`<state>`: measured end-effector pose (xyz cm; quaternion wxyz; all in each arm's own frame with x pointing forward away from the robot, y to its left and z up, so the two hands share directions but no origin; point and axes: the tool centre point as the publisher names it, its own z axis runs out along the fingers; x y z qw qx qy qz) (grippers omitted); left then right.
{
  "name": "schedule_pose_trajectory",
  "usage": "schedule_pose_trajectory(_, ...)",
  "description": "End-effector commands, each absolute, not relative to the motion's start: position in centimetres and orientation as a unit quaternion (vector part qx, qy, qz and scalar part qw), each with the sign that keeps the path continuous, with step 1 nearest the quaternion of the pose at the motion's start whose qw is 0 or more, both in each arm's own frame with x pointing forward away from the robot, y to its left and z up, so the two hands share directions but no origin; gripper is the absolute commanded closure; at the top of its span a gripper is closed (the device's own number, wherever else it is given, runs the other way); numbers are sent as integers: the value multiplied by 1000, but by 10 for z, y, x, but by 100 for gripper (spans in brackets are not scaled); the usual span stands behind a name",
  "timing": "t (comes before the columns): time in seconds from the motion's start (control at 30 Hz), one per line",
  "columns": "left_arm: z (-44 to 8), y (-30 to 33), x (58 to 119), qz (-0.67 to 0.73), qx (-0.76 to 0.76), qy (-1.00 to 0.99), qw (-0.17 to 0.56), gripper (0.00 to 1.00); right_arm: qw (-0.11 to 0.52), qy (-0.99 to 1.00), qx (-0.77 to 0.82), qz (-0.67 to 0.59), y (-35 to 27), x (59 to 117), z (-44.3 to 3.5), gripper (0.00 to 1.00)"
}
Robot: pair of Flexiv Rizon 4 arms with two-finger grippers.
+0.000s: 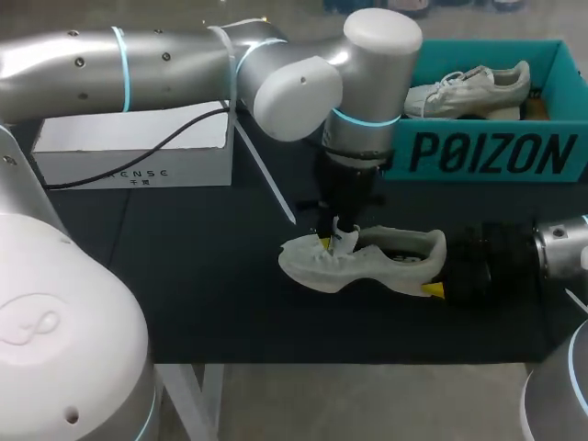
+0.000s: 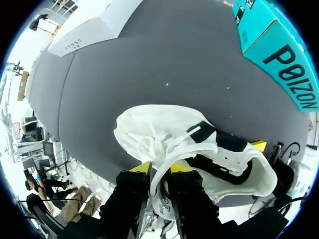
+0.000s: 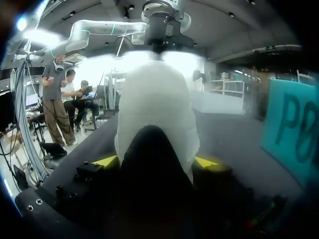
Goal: Take the shoe out of the shoebox, open the shoe tongue, remove and reinsert the insole, then place the shoe into the shoebox
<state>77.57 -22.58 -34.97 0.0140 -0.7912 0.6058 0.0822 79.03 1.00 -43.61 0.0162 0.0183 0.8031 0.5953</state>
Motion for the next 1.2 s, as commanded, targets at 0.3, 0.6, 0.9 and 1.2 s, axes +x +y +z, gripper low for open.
schedule_pose_trajectory(0.3, -352, -216, 772, 63, -810, 583, -1, 69, 16, 804, 19, 594, 13, 790, -442, 100)
schedule_pose_trajectory(0.6, -327, -221, 784, 38, -804, 593, 12, 0, 16, 804, 19, 594, 13, 790, -442, 100)
schedule_pose_trajectory(0.9, -271, -263, 819, 18, -591, 801, 96, 0, 16, 804, 19, 594, 13, 790, -442, 100)
schedule_pose_trajectory(1.2, -271, -263, 819, 18, -591, 801, 96, 0, 16, 804, 19, 594, 13, 790, -442, 100)
